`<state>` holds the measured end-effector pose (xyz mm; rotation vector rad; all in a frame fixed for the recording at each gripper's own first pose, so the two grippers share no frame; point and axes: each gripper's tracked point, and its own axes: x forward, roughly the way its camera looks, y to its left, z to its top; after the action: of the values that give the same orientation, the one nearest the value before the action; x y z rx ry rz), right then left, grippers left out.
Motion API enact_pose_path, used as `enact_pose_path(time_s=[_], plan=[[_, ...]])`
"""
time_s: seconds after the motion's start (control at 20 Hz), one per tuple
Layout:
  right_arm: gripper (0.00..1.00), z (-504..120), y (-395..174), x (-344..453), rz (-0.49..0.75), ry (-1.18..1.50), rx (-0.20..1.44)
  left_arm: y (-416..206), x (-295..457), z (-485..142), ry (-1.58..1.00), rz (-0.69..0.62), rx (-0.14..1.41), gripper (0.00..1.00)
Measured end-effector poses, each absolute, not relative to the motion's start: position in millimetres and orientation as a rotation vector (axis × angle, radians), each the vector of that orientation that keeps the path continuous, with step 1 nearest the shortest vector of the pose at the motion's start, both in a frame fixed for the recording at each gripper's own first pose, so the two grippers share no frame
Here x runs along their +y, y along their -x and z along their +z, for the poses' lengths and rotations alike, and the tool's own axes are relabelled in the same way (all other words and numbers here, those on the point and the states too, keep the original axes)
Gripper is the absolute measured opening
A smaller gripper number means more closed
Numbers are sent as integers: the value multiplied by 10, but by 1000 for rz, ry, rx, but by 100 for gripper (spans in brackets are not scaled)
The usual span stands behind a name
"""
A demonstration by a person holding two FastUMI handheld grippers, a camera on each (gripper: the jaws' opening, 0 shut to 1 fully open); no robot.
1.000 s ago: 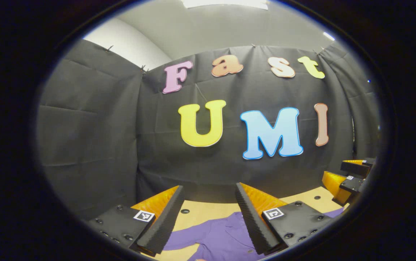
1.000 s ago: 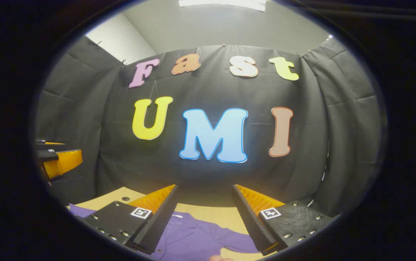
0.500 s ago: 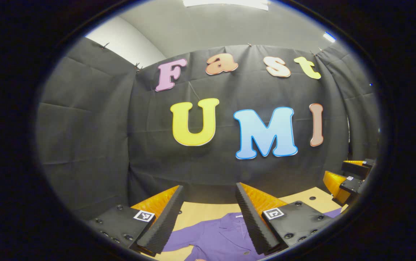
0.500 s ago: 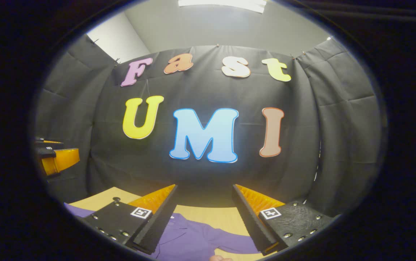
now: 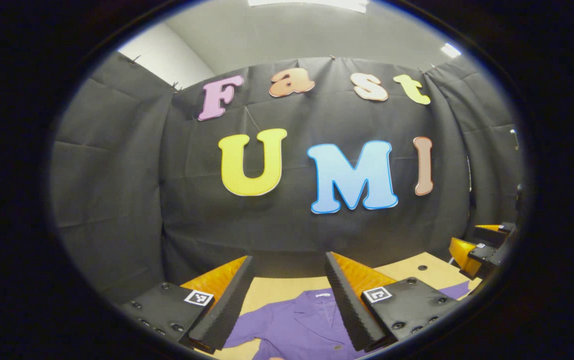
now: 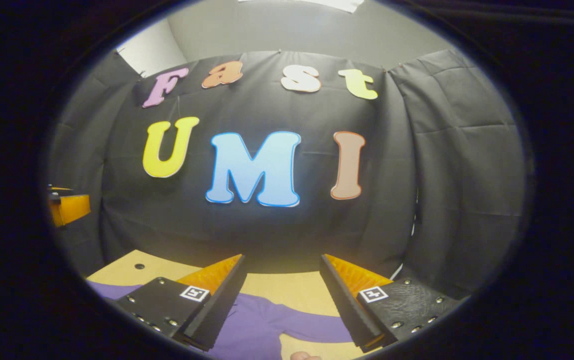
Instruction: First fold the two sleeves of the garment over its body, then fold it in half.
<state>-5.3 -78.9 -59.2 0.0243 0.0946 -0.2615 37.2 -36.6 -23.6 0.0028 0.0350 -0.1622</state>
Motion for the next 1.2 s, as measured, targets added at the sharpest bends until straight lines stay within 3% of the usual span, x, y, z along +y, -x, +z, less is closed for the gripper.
enact_pose_path(time_s=[0.05,0.2,0.25,0.5,1.2], plan=[[98,-679,65,-911,-290,-30,111,-391,-400,-237,-7,-169,36,95],[98,-986,126,-1328,-378,-45,171,-447,-516,-227,-18,-194,34,95],[93,-1094,160,-1477,-412,-47,195,-461,-554,-228,-21,-202,36,95],[94,-1775,309,-2134,-539,-61,325,-514,-708,-248,-27,-227,46,94],[94,-3647,646,-2924,-708,-214,691,-542,-669,-337,-66,-185,95,94]])
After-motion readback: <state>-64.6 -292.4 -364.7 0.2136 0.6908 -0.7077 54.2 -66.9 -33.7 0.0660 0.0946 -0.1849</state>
